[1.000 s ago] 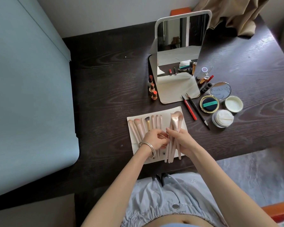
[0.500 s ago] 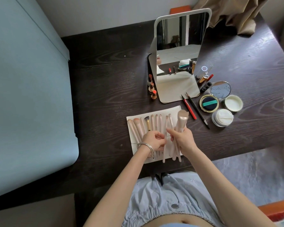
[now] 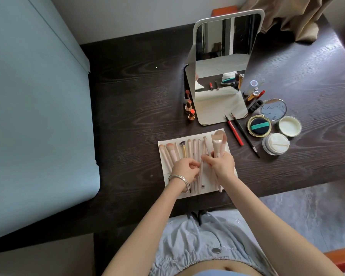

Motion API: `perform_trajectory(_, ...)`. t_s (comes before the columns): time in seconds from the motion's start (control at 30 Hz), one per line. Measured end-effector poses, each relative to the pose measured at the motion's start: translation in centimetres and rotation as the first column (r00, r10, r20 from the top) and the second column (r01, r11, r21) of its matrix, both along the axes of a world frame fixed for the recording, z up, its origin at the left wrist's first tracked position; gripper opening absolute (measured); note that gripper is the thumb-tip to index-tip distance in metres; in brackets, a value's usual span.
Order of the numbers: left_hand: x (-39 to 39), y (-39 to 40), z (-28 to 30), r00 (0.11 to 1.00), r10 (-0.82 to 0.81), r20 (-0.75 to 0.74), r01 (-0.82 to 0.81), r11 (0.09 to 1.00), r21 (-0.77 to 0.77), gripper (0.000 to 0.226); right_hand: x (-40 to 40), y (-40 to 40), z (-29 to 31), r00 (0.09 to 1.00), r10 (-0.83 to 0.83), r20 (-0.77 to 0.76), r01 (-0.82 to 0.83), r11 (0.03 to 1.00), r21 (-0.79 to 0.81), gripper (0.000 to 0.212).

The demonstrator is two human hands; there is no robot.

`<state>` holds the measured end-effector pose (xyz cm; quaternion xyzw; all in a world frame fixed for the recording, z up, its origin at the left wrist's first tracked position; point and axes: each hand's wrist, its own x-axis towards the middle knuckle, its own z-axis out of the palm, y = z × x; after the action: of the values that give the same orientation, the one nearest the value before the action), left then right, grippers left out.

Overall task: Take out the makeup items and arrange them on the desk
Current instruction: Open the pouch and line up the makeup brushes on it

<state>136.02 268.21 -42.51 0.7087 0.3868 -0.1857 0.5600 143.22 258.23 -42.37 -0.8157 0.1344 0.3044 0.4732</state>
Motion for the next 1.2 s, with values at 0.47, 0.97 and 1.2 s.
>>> perform_trajectory(0.47,0.3,0.0,-0.1,0.999,-0.045,0.017,0.046,0.999,-0.013,0.023,-0.2,0.1,-0.3,0.994,0.094,0.051,-0.091,0.994,-0.056,0.016)
perform_trajectory(0.97,0.6,0.3,-0.2,0.994,-0.108,-0.003,0.108,0.994,0.024,0.027,-0.7,0.8,-0.5,0.997,0.044,0.06,-0.043,0.999,-0.018,0.014)
perform_trajectory(1.2,0.7,0.1,0.1,0.99,-0.125,0.062,0.121,0.99,0.067,0.021,-0.5,0.3,0.7,0.966,-0.222,-0.135,0.248,0.943,0.222,0.013)
